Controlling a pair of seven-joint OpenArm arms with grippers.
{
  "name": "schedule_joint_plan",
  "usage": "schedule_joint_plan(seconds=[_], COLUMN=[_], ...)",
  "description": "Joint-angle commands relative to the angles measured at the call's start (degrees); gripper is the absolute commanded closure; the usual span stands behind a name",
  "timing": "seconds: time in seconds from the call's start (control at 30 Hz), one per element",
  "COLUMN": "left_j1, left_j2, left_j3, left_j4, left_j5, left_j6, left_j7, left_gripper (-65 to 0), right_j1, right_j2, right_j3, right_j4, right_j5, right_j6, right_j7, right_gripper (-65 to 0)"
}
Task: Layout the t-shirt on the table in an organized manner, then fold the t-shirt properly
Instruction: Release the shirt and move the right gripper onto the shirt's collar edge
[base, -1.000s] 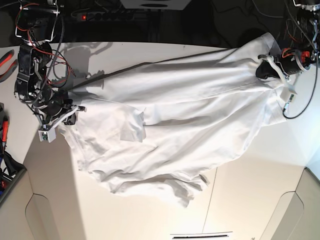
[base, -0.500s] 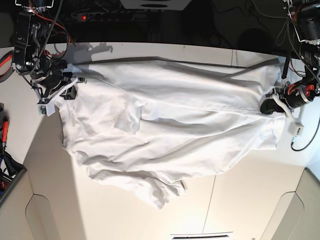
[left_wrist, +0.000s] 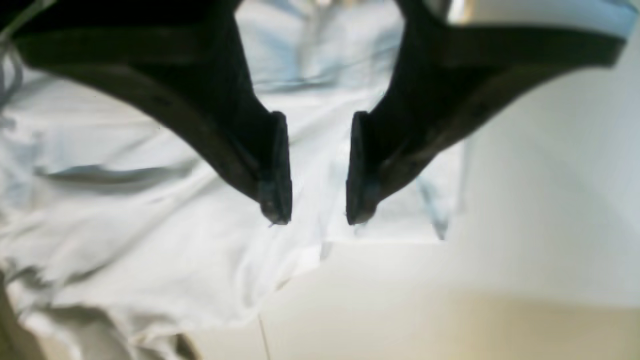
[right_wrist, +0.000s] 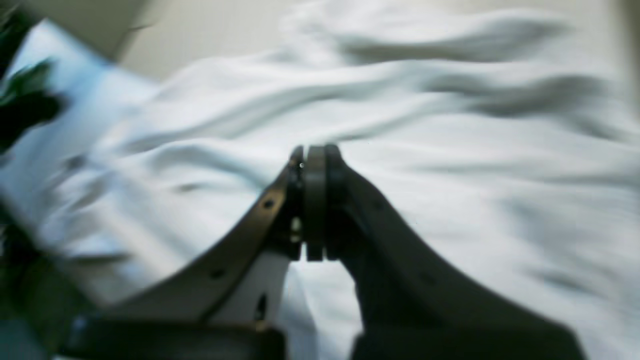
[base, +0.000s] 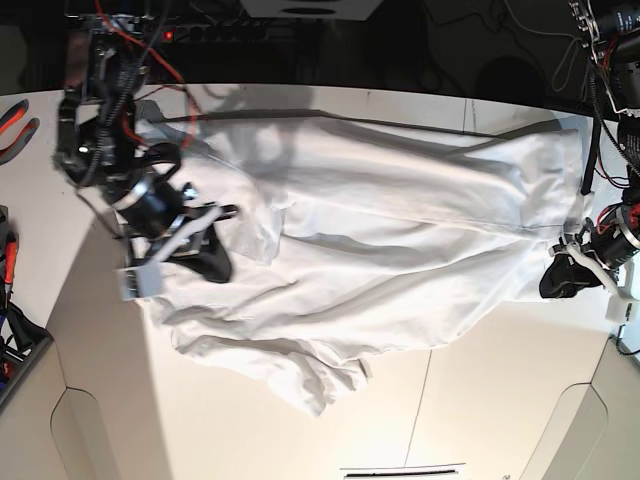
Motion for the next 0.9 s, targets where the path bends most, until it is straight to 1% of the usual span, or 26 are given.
schedule_joint_plan(seconds=[0.0, 0.03, 0.1, 0.13, 0.23, 0.3, 0.37, 0.43, 0.57, 0.73, 0.8, 0.87], left_j1=[-1.86, -2.47, -4.13, -5.09, -8.66, -11.19, -13.51, -15.15, -16.09, -16.33, -16.44, -16.61], left_j2=[-0.94, -0.94, -0.92, -0.92, -0.92, -0.85, -0.72, -0.76, -0.76, -0.76, -0.98, -1.31], left_j3=[1.29, 2.93, 6.73, 8.66, 13.94, 16.28, 17.25, 17.31, 17.31, 17.31, 17.31, 17.31], left_j4=[0.35, -0.66, -3.52, -5.44, -12.02, -16.46, -20.28, -23.10, -24.81, -24.85, -24.83, -24.83], left_j5=[0.28, 1.95, 4.37, 5.07, 5.44, 6.08, 8.09, 9.84, 14.05, 17.90, 18.27, 18.29], left_j6=[-0.54, -0.54, 1.36, 1.77, 3.10, 4.02, 4.59, 4.79, 8.85, 12.00, 11.91, 11.76], left_j7=[-2.67, -3.69, -5.25, -5.77, -6.19, -6.47, -7.23, -8.44, -11.13, -12.94, -13.09, -13.73], left_gripper=[-22.2, -22.2, -22.2, -22.2, -22.2, -22.2, -22.2, -22.1, -22.1, -21.5, -20.1, -20.0], right_j1=[0.61, 0.61, 0.61, 0.61, 0.61, 0.63, 0.61, 0.61, 0.46, 0.31, 0.33, 0.31], right_j2=[-0.61, -1.07, -1.92, -2.12, -2.19, -2.19, -2.16, -2.14, -1.33, 0.17, 0.81, 1.40], right_j3=[-2.38, -4.94, -9.92, -12.20, -17.51, -19.52, -20.37, -20.37, -20.37, -20.37, -20.37, -20.37], right_j4=[0.28, -0.20, -1.60, -2.62, -7.13, -11.17, -15.47, -19.56, -25.62, -28.06, -28.04, -28.04], right_j5=[-0.37, -1.55, -4.24, -5.90, -11.56, -14.23, -15.74, -16.09, -16.24, -16.17, -16.20, -16.06], right_j6=[0.61, 0.59, 0.59, 0.55, -1.42, -2.93, -3.72, -3.72, -3.76, -4.13, -4.11, -4.11], right_j7=[1.27, 1.53, 1.70, 2.12, 4.55, 5.99, 6.71, 6.64, 6.43, 5.73, 5.66, 5.64], right_gripper=[0.0, 0.0, 0.0, 0.0, 0.0, 0.0, 0.0, 0.0, 0.0, 0.0, 0.0, 0.0])
